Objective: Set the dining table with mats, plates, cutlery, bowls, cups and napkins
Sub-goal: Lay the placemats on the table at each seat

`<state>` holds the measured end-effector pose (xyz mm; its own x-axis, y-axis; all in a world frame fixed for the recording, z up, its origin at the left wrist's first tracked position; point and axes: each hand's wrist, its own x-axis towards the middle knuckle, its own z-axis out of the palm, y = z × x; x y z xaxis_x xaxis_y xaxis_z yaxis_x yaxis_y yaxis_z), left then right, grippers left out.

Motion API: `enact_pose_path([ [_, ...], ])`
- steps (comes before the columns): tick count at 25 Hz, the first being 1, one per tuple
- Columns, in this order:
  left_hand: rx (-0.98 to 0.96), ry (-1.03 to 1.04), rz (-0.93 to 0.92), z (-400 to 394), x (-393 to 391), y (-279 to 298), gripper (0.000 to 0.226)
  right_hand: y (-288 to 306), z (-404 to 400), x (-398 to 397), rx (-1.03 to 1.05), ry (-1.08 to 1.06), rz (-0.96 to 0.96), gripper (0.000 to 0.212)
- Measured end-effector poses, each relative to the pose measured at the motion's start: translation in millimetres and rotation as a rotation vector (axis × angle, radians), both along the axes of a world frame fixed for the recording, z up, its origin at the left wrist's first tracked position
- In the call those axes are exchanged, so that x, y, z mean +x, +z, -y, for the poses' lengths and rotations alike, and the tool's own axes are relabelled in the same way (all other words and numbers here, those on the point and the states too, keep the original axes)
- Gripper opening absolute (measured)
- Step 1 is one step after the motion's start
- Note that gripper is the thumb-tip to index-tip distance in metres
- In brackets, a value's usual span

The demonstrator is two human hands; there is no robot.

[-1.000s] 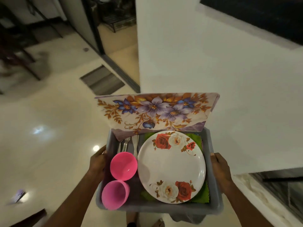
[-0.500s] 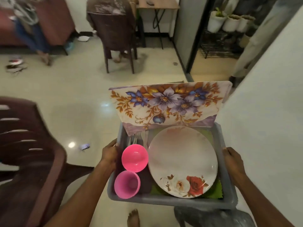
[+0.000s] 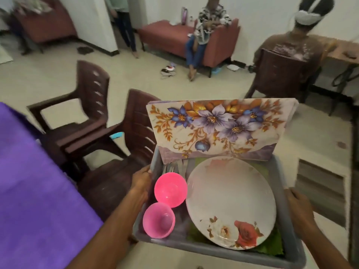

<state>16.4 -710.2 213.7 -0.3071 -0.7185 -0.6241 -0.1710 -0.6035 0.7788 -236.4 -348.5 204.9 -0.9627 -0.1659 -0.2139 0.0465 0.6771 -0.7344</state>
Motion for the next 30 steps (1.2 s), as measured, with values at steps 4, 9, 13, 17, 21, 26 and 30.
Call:
enact_pose_path([
  [4, -0.052, 0.208, 0.037, 42, 46, 17, 0.031, 17, 89, -27, -0.065, 0.214, -0.003, 0.032],
  [9, -0.084, 0.418, 0.084, 71, 105, 32, 0.021, 37, 195, -36, -0.089, 0.445, 0.023, 0.032],
  [13, -0.125, 0.513, 0.161, 102, 139, 34, 0.026, 51, 277, -35, -0.079, 0.545, 0.042, 0.037],
  [17, -0.101, 0.587, 0.136, 135, 163, 30, 0.027, 56, 347, -34, -0.061, 0.635, 0.019, 0.038],
  [21, -0.044, 0.659, 0.098, 183, 181, 23, 0.025, 56, 418, -31, -0.012, 0.695, -0.011, 0.036],
  [26, -0.007, 0.716, 0.1, 225, 194, 15, 0.022, 54, 491, -23, 0.126, 0.761, -0.105, 0.041],
  [30, -0.002, 0.707, 0.087, 250, 205, -3, 0.03, 43, 542, -16, 0.201, 0.801, -0.164, 0.04],
])
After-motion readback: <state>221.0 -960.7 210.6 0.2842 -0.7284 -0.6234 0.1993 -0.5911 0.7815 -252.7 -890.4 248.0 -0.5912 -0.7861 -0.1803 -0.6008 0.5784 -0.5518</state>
